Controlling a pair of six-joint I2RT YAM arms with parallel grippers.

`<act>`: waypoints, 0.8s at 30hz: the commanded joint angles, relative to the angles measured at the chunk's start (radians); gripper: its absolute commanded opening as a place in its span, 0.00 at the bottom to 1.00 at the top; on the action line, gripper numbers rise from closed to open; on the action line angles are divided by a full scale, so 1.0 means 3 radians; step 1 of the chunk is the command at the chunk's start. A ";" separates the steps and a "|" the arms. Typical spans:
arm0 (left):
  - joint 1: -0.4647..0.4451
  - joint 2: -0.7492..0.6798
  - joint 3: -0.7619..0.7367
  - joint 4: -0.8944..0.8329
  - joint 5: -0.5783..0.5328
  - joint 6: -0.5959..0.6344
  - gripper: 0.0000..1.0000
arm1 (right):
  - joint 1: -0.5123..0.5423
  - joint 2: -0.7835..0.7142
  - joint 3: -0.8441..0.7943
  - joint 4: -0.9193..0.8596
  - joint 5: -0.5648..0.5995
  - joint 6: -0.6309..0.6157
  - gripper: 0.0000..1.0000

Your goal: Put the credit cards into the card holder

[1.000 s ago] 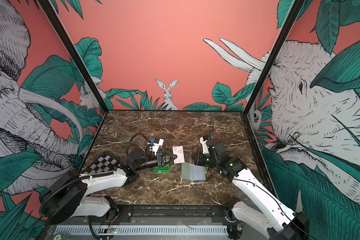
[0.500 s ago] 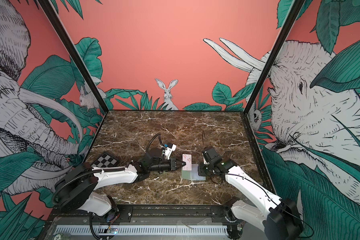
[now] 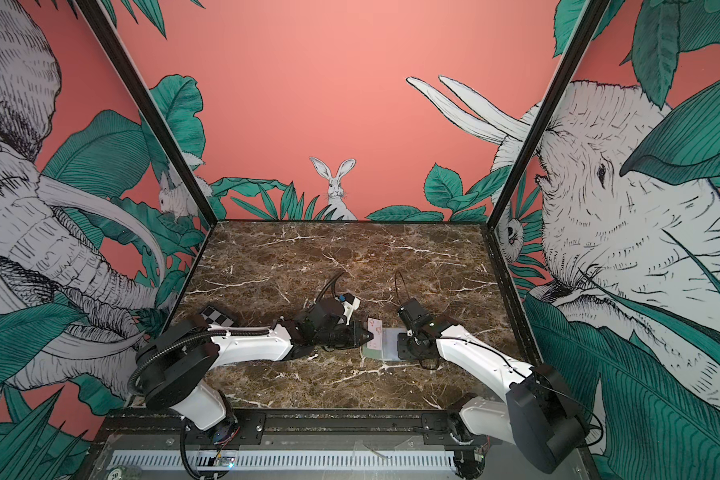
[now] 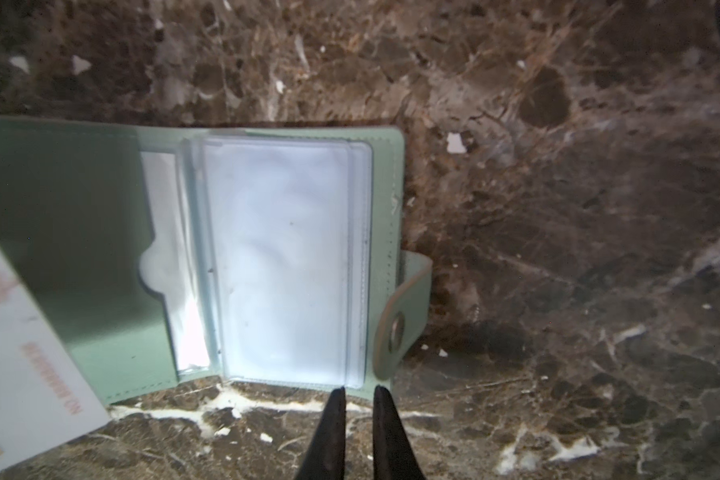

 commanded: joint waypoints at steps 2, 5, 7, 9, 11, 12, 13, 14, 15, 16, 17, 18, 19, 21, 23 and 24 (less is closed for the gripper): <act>-0.0041 0.0062 0.0138 -0.0114 -0.0108 -0.0053 0.02 | -0.0013 0.0054 -0.0069 0.0066 0.0151 -0.0007 0.14; -0.0044 0.0110 0.0159 -0.0140 -0.0132 -0.0072 0.01 | -0.0013 0.0105 -0.0096 0.0099 0.0173 -0.0005 0.15; -0.0041 0.0125 0.0164 -0.0155 -0.0138 -0.0077 0.00 | -0.0015 0.0136 -0.0098 0.0098 0.0182 -0.0011 0.15; -0.0041 0.0147 0.0156 -0.0141 -0.0137 -0.0104 0.00 | -0.0018 0.0151 -0.0114 0.0111 0.0189 -0.0011 0.15; -0.0042 0.0196 0.0140 -0.0030 -0.0100 -0.0167 0.00 | -0.0019 0.0166 -0.0121 0.0113 0.0206 -0.0014 0.14; -0.0041 0.0224 0.0126 0.0027 -0.0080 -0.0204 0.00 | -0.0018 0.0172 -0.0125 0.0113 0.0214 -0.0013 0.14; -0.0041 0.0249 0.0117 0.0092 -0.0060 -0.0237 0.00 | -0.0016 0.0178 -0.0121 0.0112 0.0216 -0.0012 0.14; -0.0043 0.0276 0.0109 0.0133 -0.0047 -0.0269 0.00 | -0.0018 0.0183 -0.0126 0.0118 0.0215 -0.0013 0.14; -0.0041 0.0291 0.0104 0.0158 -0.0041 -0.0290 0.00 | -0.0019 0.0180 -0.0130 0.0125 0.0213 -0.0012 0.14; -0.0041 0.0298 0.0107 0.0170 -0.0041 -0.0292 0.00 | -0.0019 0.0183 -0.0136 0.0131 0.0210 -0.0010 0.14; -0.0045 0.0304 0.0105 0.0160 -0.0046 -0.0292 0.00 | -0.0016 0.0180 -0.0141 0.0131 0.0208 -0.0010 0.14; -0.0044 0.0302 0.0105 0.0153 -0.0047 -0.0282 0.00 | -0.0019 0.0178 -0.0150 0.0143 0.0202 -0.0011 0.14; -0.0046 0.0303 0.0106 0.0135 -0.0051 -0.0277 0.00 | -0.0019 0.0175 -0.0156 0.0153 0.0192 -0.0013 0.14; -0.0042 0.0307 0.0103 0.0127 -0.0056 -0.0274 0.00 | -0.0018 0.0178 -0.0170 0.0172 0.0178 -0.0007 0.14; -0.0044 0.0318 0.0088 0.0149 -0.0047 -0.0285 0.00 | -0.0019 0.0173 -0.0181 0.0192 0.0161 -0.0005 0.14; -0.0046 0.0329 0.0089 0.0168 -0.0037 -0.0292 0.00 | -0.0017 0.0167 -0.0187 0.0205 0.0149 -0.0003 0.14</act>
